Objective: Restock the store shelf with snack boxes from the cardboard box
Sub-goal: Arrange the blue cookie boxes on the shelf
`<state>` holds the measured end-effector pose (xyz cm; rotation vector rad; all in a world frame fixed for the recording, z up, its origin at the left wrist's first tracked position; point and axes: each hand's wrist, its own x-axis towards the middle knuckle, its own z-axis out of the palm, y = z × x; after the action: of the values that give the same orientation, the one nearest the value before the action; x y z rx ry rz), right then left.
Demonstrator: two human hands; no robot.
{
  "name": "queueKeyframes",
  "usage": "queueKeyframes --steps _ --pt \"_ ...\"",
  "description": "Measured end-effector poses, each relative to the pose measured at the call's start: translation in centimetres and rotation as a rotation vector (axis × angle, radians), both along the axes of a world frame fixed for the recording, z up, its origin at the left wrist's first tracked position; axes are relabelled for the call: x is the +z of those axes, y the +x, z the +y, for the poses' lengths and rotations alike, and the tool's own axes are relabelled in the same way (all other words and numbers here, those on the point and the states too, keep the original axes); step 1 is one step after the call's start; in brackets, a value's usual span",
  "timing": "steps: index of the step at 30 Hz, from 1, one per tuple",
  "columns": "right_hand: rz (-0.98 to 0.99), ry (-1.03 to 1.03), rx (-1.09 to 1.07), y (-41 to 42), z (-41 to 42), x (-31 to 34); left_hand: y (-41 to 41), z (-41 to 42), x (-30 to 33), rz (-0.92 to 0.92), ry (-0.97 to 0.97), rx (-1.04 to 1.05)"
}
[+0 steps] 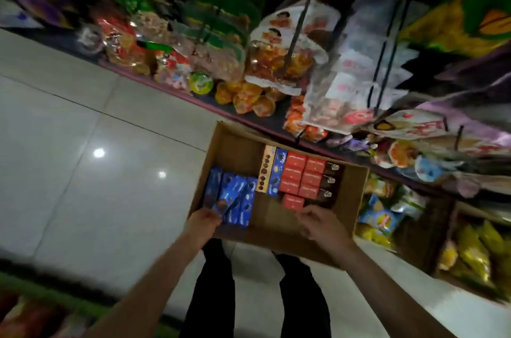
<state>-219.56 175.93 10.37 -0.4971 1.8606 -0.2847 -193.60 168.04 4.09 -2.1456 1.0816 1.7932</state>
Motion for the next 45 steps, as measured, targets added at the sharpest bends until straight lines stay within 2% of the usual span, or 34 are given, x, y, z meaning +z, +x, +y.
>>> queueKeyframes --steps 7,15,20,23,27,30,35,38,42,45 --pt "-0.018 0.199 -0.084 4.2 0.6 -15.6 2.7 -2.1 -15.5 -0.131 -0.003 -0.4" --pt "-0.069 0.324 -0.049 7.2 2.2 -33.0 2.1 0.5 -30.5 -0.108 -0.084 -0.524" --pt "-0.059 0.288 -0.107 8.7 2.6 -38.6 0.9 2.5 -35.9 -0.102 -0.118 -0.587" --pt "-0.065 0.269 -0.089 9.1 3.2 -40.0 0.8 3.1 -37.2 -0.182 -0.175 -0.594" --pt "-0.089 0.252 -0.124 9.3 3.3 -41.3 1.3 2.8 -36.9 -0.12 -0.178 -0.244" --pt "-0.108 0.258 -0.175 9.4 2.9 -42.1 1.7 2.2 -36.3 -0.119 -0.111 -0.12" --pt "-0.089 0.251 -0.277 10.1 1.8 -42.7 0.4 2.4 -35.5 -0.104 -0.149 -0.122" --pt "-0.024 0.233 -0.331 10.5 0.8 -42.5 -1.7 2.9 -35.3 -0.056 -0.146 -0.257" --pt "-0.082 0.2 -0.459 10.7 0.1 -42.6 -2.7 3.9 -34.9 -0.007 -0.122 -0.445" --pt "-0.081 0.209 -0.419 10.8 0.7 -42.6 -1.1 2.3 -35.0 -0.143 -0.178 -0.276"
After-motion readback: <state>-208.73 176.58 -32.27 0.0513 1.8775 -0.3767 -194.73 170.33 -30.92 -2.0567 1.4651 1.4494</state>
